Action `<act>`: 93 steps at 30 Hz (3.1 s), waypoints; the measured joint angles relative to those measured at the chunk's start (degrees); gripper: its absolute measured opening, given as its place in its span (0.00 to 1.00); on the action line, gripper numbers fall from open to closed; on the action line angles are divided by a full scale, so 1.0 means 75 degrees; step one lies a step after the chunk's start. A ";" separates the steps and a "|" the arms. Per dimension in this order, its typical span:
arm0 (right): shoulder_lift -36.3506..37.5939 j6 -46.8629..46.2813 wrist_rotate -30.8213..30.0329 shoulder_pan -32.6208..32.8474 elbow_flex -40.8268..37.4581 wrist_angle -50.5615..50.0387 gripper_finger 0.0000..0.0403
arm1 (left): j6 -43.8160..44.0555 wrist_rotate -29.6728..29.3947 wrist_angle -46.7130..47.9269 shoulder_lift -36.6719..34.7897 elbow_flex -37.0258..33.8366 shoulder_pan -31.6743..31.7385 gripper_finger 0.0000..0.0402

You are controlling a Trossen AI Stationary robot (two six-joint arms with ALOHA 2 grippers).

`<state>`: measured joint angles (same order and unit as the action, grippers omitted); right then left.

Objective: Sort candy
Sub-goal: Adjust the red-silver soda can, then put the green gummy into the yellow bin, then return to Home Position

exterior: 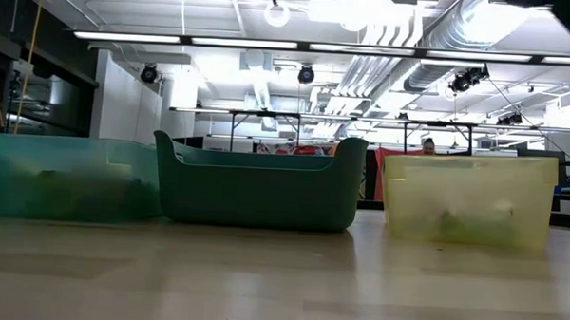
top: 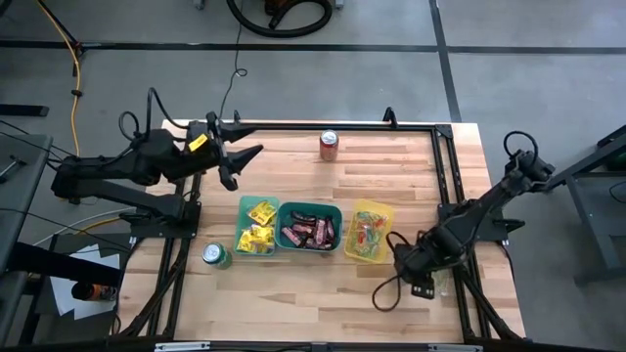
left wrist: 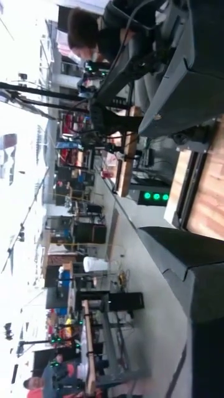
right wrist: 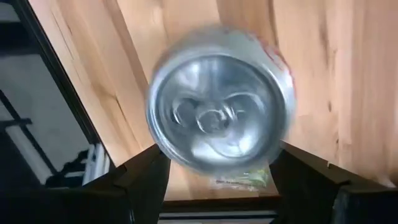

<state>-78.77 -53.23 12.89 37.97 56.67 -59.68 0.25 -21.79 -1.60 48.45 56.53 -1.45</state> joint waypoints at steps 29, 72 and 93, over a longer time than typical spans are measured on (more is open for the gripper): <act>0.0849 -0.2274 0.1707 0.0173 -0.3508 0.1522 0.64 | 0.1022 -0.0390 -0.0210 0.0189 0.0000 0.0000 0.58; 0.0770 -0.0029 -0.3577 -0.1714 0.2361 -0.0902 0.00 | -0.0823 0.0040 0.1198 -0.1797 0.0535 -0.0006 0.58; -0.0263 0.1282 -0.2050 -0.3924 0.1598 -0.0223 0.55 | 0.0544 0.1188 0.1684 -0.1870 0.0009 -0.0003 0.58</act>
<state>-80.74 -43.62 -2.48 8.54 68.66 -61.36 4.33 -12.88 11.03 34.43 56.60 -1.48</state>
